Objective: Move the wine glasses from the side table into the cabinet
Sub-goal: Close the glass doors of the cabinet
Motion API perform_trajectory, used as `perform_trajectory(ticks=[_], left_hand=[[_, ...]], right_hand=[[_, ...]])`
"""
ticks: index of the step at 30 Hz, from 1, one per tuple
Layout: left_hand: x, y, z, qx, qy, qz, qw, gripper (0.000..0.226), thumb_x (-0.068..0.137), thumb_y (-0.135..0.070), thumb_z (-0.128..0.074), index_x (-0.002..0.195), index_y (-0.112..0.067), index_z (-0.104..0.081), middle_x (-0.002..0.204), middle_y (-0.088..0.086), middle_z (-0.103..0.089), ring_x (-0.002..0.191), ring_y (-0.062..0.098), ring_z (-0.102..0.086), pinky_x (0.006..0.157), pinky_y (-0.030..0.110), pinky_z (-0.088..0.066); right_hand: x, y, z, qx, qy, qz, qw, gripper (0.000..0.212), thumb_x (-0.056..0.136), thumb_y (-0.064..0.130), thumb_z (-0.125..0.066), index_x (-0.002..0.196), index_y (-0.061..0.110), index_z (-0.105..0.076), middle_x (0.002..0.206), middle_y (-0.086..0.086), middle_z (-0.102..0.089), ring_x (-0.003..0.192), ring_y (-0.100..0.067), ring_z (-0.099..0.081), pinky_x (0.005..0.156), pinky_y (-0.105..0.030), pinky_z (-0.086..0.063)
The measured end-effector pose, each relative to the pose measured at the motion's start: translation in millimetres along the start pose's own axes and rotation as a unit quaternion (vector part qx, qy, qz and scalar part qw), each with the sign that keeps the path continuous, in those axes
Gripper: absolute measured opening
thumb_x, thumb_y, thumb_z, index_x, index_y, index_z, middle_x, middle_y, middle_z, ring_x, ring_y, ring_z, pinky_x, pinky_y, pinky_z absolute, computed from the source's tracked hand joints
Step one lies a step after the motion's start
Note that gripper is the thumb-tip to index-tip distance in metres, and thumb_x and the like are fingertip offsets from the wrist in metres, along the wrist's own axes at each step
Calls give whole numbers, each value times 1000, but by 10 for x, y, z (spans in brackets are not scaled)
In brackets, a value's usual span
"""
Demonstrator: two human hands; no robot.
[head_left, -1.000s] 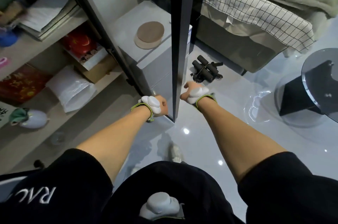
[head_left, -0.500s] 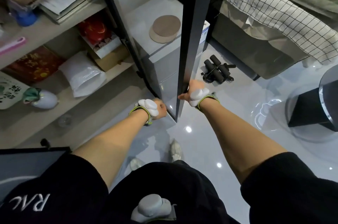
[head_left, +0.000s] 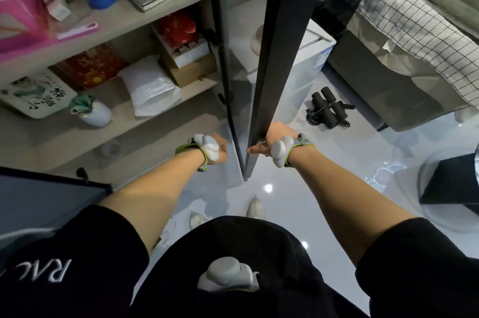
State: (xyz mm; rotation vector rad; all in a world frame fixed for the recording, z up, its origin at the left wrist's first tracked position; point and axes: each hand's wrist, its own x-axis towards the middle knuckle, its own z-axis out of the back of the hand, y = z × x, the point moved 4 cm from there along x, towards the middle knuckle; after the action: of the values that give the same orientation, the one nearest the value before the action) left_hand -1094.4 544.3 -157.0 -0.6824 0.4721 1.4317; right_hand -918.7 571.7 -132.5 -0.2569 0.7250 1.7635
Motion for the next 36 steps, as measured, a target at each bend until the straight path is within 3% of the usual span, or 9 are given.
perform_trajectory(ticks=[5, 9, 14, 17, 22, 26, 28, 33, 36], left_hand=[[-132, 425, 15, -37, -17, 20, 999, 31, 93, -31, -49, 121, -23, -58, 133, -2, -56, 117, 21, -56, 95, 26, -44], [-230, 768, -112, -38, -9, 39, 998, 35, 93, -37, -48, 125, -27, -57, 140, -8, -51, 124, 17, -51, 96, 21, -40], [-372, 1154, -237, -64, 8, 61, 996, 28, 88, -34, -47, 104, -20, -66, 115, 1, -66, 92, 23, -61, 82, 27, -52], [-429, 1389, -256, -122, -3, 88, 989, 34, 86, -40, -47, 107, -20, -65, 114, 2, -66, 97, 26, -65, 89, 33, -54], [-459, 1875, -173, -202, -50, 106, 972, 33, 93, -37, -48, 116, -19, -64, 124, 3, -63, 113, 26, -59, 96, 28, -47], [-564, 2155, -134, -215, -54, 127, 967, 32, 95, -35, -44, 111, -17, -65, 118, 6, -65, 105, 28, -61, 86, 26, -44], [-584, 2288, -190, -242, -39, 134, 960, 30, 92, -32, -45, 100, -12, -66, 110, 9, -68, 94, 28, -62, 86, 27, -49], [-697, 2742, -284, -302, -19, 168, 938, 45, 74, -45, -49, 102, -17, -70, 106, 5, -72, 96, 30, -68, 89, 42, -57], [-626, 2972, -282, -318, -21, 179, 931, 35, 84, -38, -52, 103, -15, -71, 107, 6, -71, 99, 30, -67, 92, 40, -55]], right_hand=[[89, 451, -120, -33, 10, 59, 998, 56, 79, 57, -68, 109, 9, -63, 98, -12, -68, 86, -33, -67, 75, -42, -59], [162, 782, -232, -51, 28, 103, 993, 45, 84, 53, -64, 109, 16, -64, 98, -9, -68, 86, -31, -66, 75, -36, -57], [283, 1191, -366, -56, 41, 120, 990, 35, 88, 47, -62, 112, 22, -64, 97, -7, -69, 86, -31, -67, 73, -35, -57], [378, 1385, -419, -68, 41, 106, 991, 34, 91, 44, -60, 113, 18, -63, 99, -7, -67, 87, -30, -66, 66, -29, -49], [589, 1927, -504, -80, 35, 87, 992, 31, 93, 44, -56, 109, 18, -64, 91, -6, -64, 81, -28, -63, 59, -27, -46], [751, 2291, -543, -84, 33, 94, 991, 30, 92, 43, -56, 108, 18, -63, 93, -9, -67, 82, -31, -66, 69, -35, -56], [814, 2413, -528, -84, 26, 96, 992, 31, 91, 44, -56, 109, 19, -63, 98, -10, -68, 80, -32, -64, 65, -33, -52], [1060, 2777, -516, -132, 16, 111, 985, 34, 93, 47, -50, 112, 21, -63, 102, -10, -66, 89, -35, -64, 65, -30, -42], [1271, 2974, -511, -121, 21, 104, 987, 37, 94, 47, -48, 112, 19, -64, 103, -11, -67, 91, -35, -65, 66, -31, -43]])
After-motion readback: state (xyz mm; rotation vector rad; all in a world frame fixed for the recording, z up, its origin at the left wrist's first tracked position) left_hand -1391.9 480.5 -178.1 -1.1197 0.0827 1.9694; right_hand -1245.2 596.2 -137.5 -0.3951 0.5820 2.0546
